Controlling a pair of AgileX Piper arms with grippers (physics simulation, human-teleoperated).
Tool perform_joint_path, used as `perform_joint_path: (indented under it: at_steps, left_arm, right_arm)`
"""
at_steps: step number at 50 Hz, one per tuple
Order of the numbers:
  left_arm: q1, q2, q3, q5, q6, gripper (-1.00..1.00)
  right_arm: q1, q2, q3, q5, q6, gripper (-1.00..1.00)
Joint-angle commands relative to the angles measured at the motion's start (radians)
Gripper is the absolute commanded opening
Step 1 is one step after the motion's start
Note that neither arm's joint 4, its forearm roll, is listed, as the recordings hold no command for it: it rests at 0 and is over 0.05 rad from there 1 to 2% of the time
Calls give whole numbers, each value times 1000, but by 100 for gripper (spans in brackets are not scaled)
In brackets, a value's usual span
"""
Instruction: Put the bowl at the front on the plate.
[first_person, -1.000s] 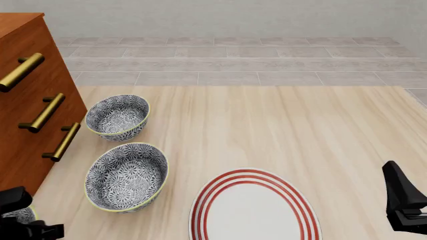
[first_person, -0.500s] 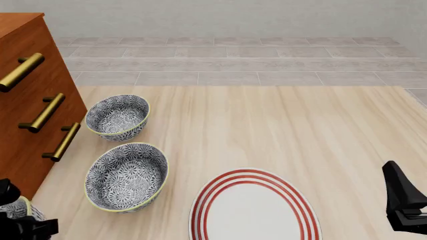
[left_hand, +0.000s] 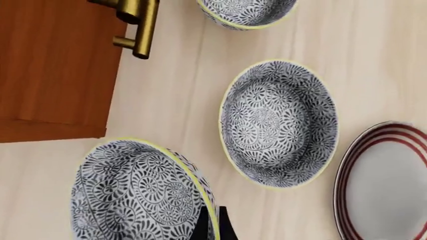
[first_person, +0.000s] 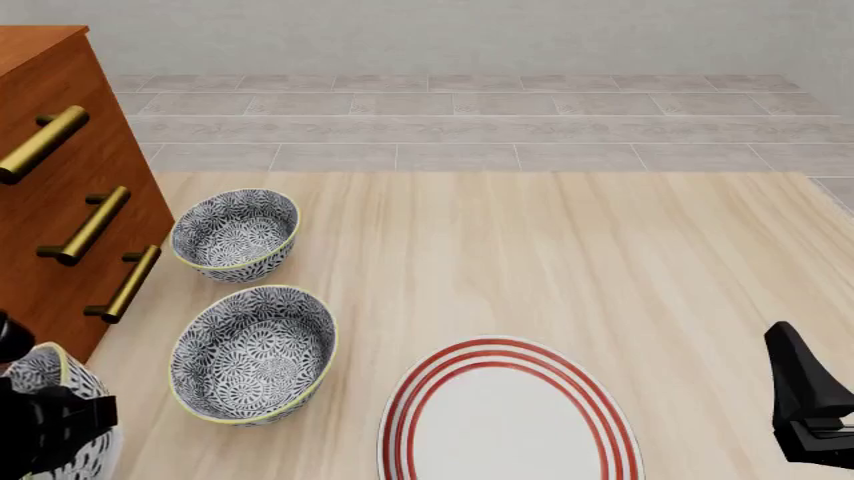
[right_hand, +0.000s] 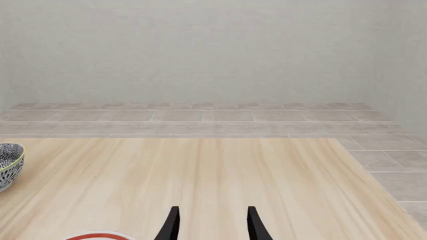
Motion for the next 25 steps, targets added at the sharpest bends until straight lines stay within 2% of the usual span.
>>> perform_joint_path:
  at_steps: [1, 11, 19, 25]
  left_arm:
    - [-45, 13, -33, -21, -14, -100]
    - [-91, 19, -45, -44, -32, -100]
    - [-111, 34, -110, -13, -8, -100]
    - [-156, 33, -177, 29, -14, -100]
  right_arm:
    - [0, 0, 2, -3, 0, 100]
    - [0, 0, 2, -3, 0, 100]
    - [0, 0, 2, -3, 0, 100]
    - [0, 0, 2, -3, 0, 100]
